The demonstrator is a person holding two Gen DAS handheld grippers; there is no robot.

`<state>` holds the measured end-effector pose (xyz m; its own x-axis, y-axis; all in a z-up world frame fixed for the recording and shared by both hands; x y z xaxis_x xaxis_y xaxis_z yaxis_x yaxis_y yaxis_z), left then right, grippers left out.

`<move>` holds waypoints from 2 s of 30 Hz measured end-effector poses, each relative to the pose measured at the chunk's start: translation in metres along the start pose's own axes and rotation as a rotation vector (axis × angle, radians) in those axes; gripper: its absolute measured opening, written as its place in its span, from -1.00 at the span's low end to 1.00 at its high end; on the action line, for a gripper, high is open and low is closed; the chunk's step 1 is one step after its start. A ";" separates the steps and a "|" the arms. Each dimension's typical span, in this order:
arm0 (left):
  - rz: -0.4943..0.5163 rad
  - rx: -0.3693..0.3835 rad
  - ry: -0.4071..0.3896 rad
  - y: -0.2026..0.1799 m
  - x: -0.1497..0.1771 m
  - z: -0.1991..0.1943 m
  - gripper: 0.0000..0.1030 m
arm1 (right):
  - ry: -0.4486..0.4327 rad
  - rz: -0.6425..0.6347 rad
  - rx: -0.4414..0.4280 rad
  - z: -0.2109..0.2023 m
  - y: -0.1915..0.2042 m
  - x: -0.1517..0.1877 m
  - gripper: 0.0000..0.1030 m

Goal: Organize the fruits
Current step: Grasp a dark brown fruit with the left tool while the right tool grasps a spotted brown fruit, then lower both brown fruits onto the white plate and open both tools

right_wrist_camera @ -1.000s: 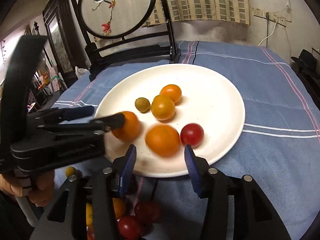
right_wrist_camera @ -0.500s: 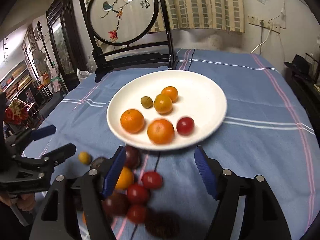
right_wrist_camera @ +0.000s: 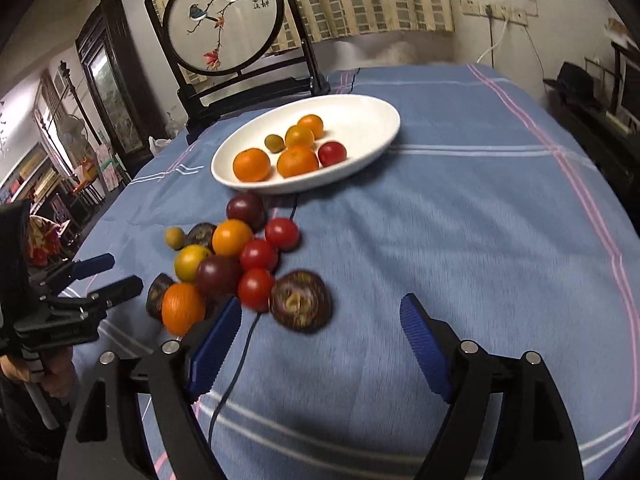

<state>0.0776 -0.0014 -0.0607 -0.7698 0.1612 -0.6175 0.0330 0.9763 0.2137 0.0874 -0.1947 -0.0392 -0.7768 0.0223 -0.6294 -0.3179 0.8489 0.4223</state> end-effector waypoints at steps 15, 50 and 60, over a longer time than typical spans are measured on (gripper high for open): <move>0.140 0.029 0.029 -0.037 0.004 0.028 0.04 | 0.044 -0.129 -0.004 0.006 0.029 0.019 0.66; 0.009 0.106 -0.033 -0.005 -0.077 0.008 -0.14 | -0.103 -0.110 0.046 -0.001 0.027 -0.075 -0.20; -0.057 0.075 -0.049 -0.012 -0.172 0.052 -0.14 | -0.076 -0.097 0.041 0.071 0.017 -0.146 -0.20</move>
<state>0.2427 -0.0334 0.0036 -0.7396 0.1102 -0.6640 0.0392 0.9919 0.1210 0.2336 -0.1458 0.0138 -0.6999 -0.0225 -0.7139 -0.3660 0.8696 0.3314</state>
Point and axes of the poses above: each gripper's, at about its wrist camera, not at the fingertips, and z roughly the way its jaws point, y to its left, x to its underside, the point moved 5 cm from there along z, roughly the way its jaws point, and after that the axes turned 15 degrees about -x, right-handed, at the moved point
